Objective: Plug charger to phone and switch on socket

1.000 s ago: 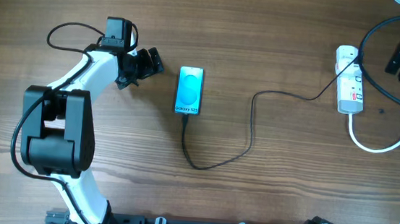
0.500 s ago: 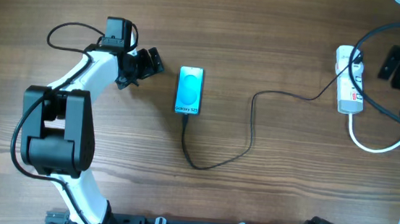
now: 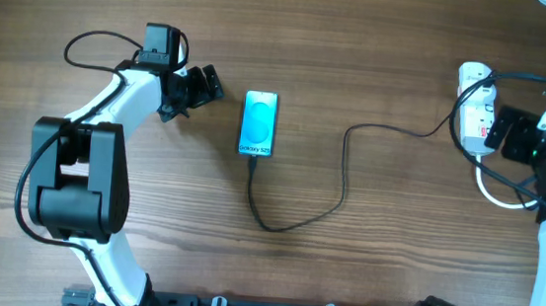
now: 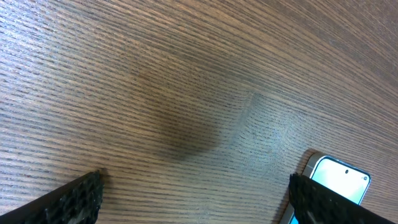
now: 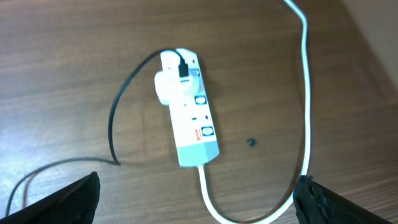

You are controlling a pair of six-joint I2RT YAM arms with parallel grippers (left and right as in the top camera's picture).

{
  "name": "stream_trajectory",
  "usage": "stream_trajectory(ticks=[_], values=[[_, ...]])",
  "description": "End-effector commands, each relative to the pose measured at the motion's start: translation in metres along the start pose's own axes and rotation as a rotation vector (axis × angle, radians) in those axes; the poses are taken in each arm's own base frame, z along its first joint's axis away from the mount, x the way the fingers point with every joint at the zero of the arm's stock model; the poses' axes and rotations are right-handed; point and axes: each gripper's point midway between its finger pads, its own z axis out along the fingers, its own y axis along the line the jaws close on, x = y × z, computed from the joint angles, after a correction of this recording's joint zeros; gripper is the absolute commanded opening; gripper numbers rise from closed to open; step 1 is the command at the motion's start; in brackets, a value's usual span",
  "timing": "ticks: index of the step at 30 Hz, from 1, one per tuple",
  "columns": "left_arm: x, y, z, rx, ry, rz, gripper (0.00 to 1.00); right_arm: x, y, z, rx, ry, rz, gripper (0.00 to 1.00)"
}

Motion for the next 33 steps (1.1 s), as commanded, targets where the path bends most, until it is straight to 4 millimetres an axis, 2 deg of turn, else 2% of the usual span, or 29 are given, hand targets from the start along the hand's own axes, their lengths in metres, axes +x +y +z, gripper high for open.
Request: stream_trajectory(ticks=[1,5,8,11,13,15,16,18,23,25,28,31,33], values=[[0.017,0.022,0.018,-0.059,0.051,-0.032,1.0,0.011,0.014,0.0,-0.021,0.009,-0.042,1.0],[0.017,0.022,0.018,-0.059,0.052,-0.032,1.0,0.033,0.049,0.004,-0.096,0.043,-0.113,1.0],[0.017,0.022,0.018,-0.059,0.052,-0.033,1.0,0.061,0.072,0.01,-0.15,0.093,-0.168,1.0],[0.017,0.022,0.018,-0.059,0.051,-0.032,1.0,0.087,0.082,0.018,-0.173,0.148,-0.193,1.0],[0.017,0.022,0.018,-0.059,0.052,-0.033,1.0,0.11,0.083,0.026,-0.177,0.196,-0.197,1.0],[0.017,0.022,0.018,-0.059,0.052,-0.032,1.0,0.141,0.082,0.033,-0.177,0.266,-0.206,1.0],[0.017,0.022,0.018,-0.059,0.052,-0.033,1.0,0.147,0.081,0.036,-0.171,0.275,-0.215,1.0],[0.017,0.022,0.018,-0.059,0.052,-0.033,1.0,0.146,0.082,0.044,-0.172,0.235,-0.227,1.0],[0.017,0.022,0.018,-0.059,0.052,-0.032,1.0,0.112,0.084,0.051,-0.16,0.075,-0.219,1.0],[0.017,0.022,0.018,-0.059,0.052,-0.032,1.0,0.108,0.084,0.052,-0.159,0.06,-0.218,1.0],[0.017,0.022,0.018,-0.059,0.052,-0.032,1.0,0.118,0.085,0.058,-0.159,0.057,-0.218,1.0],[0.017,0.022,0.018,-0.059,0.052,-0.032,1.0,0.14,0.086,0.068,-0.158,0.043,-0.218,1.0],[0.017,0.022,0.018,-0.059,0.051,-0.032,1.0,0.142,0.086,0.073,-0.153,-0.022,-0.213,1.0]])
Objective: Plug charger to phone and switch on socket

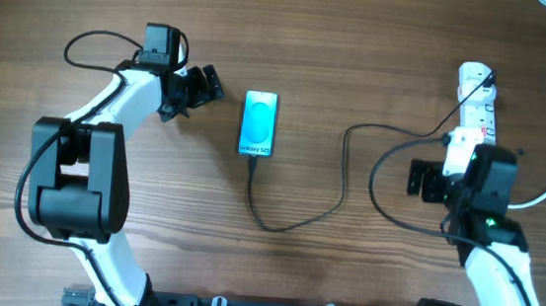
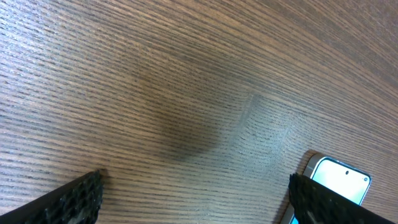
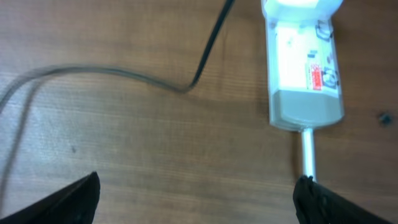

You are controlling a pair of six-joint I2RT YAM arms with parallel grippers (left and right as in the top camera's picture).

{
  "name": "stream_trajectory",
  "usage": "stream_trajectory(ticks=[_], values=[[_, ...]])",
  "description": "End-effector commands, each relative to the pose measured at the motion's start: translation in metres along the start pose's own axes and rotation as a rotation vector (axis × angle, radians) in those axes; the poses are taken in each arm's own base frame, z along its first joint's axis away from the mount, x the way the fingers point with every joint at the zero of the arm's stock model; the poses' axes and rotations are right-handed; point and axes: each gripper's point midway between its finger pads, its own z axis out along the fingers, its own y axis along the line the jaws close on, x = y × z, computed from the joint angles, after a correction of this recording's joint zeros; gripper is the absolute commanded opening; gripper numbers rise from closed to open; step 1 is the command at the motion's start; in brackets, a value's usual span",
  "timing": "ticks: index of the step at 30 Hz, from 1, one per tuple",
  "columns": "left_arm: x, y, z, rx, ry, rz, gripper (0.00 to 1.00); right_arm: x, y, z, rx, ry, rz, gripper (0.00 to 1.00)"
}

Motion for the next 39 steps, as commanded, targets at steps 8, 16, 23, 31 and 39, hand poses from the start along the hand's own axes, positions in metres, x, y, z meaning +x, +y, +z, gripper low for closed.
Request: stream_trajectory(ticks=[8,16,23,31,39], values=[[0.017,0.022,0.018,-0.057,0.055,-0.032,1.0,-0.007,0.01,-0.006,0.02,-0.242,-0.042,1.0],[0.017,0.022,0.018,-0.057,0.055,-0.033,1.0,-0.033,0.034,-0.029,-0.042,-0.515,-0.089,1.0],[0.017,0.022,0.018,-0.057,0.055,-0.032,1.0,-0.016,0.038,-0.032,-0.045,-0.564,-0.095,1.0],[0.017,0.022,0.018,-0.057,0.055,-0.033,1.0,0.039,0.044,-0.008,-0.08,-0.331,-0.09,1.0],[0.017,0.022,0.018,-0.057,0.055,-0.033,1.0,0.029,0.029,-0.015,0.005,-0.37,-0.078,1.0]])
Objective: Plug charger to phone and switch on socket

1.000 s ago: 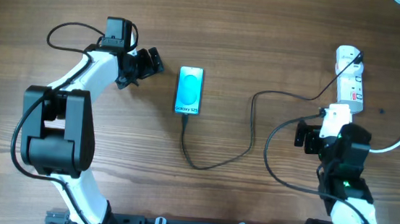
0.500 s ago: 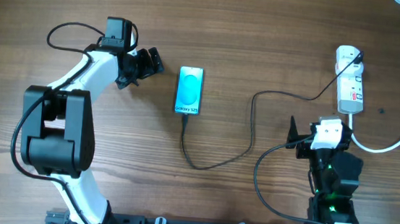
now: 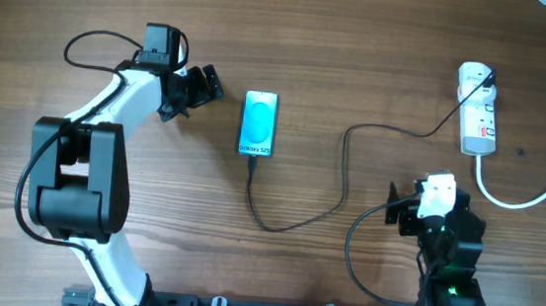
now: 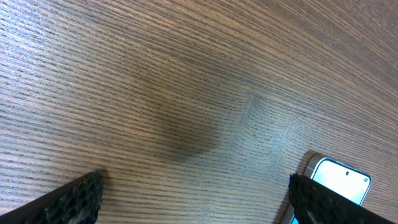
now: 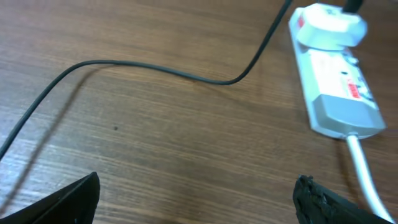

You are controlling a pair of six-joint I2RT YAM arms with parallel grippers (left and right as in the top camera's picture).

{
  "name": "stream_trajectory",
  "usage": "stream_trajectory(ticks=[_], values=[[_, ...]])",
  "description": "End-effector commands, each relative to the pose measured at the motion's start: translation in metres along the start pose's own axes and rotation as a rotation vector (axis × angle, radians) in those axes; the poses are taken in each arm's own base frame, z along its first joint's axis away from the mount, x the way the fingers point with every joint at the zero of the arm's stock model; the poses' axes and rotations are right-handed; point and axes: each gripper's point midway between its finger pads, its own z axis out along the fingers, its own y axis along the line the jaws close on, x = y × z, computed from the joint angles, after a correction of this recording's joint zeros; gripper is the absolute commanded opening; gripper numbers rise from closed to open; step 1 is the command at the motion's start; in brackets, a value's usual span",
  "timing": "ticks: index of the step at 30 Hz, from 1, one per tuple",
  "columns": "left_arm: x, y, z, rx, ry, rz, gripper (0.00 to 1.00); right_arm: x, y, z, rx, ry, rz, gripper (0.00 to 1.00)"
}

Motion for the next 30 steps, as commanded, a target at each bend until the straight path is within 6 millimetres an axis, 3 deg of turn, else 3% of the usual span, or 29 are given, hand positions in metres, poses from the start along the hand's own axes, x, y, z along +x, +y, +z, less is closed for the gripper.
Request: stream_trajectory(ticks=[1,8,18,30], values=[[0.018,0.022,0.018,-0.057,0.057,-0.033,1.0,-0.011,-0.007,-0.004,0.043,-0.043,-0.007,1.0],[0.018,0.022,0.018,-0.057,0.057,-0.033,1.0,-0.023,-0.01,-0.009,0.06,-0.096,-0.008,1.0],[0.018,0.022,0.018,-0.057,0.057,-0.033,1.0,-0.001,-0.007,-0.015,0.049,-0.012,-0.006,1.0],[0.018,0.022,0.018,-0.057,0.057,-0.033,1.0,-0.055,-0.013,-0.039,0.07,-0.266,0.043,1.0]])
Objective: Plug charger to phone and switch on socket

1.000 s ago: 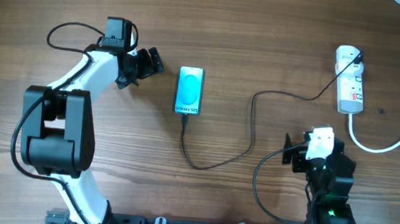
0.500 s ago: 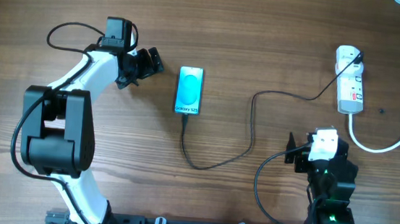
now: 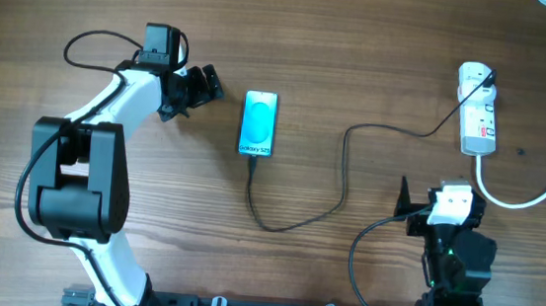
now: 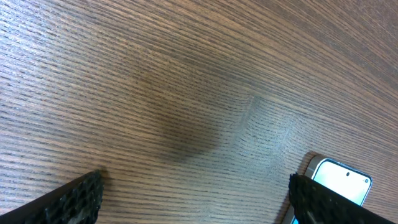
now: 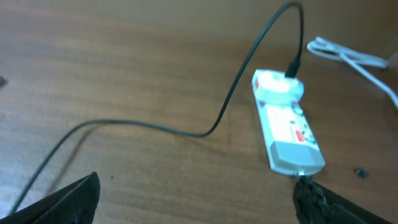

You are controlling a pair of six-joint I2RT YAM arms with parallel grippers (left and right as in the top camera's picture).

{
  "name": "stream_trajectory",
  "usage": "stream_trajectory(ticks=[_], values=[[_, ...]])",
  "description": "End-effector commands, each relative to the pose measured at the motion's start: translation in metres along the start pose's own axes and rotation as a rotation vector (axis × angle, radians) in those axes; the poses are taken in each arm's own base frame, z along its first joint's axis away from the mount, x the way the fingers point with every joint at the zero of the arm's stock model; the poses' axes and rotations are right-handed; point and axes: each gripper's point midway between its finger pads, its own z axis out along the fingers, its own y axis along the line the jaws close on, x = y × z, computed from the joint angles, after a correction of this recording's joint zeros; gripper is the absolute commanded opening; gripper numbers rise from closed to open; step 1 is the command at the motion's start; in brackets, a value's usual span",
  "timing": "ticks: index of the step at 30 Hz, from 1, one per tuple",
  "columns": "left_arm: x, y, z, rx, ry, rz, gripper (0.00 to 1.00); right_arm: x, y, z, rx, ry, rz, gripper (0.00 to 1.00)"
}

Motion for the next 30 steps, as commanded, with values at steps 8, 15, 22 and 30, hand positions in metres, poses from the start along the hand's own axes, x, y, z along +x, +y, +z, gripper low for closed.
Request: stream_trajectory(ticks=[8,15,22,30], values=[[0.018,0.021,0.018,-0.055,0.059,-0.033,1.0,-0.055,-0.008,-0.023,0.025,-0.255,0.142,1.0],[0.018,0.022,0.018,-0.055,0.059,-0.033,1.0,-0.061,-0.014,-0.027,0.043,-0.292,0.233,1.0],[0.018,0.021,0.018,-0.055,0.059,-0.033,1.0,-0.062,-0.011,-0.027,0.022,-0.293,0.229,1.0],[0.018,0.021,0.018,-0.055,0.059,-0.033,1.0,-0.062,-0.011,-0.027,0.022,-0.293,0.229,1.0]])
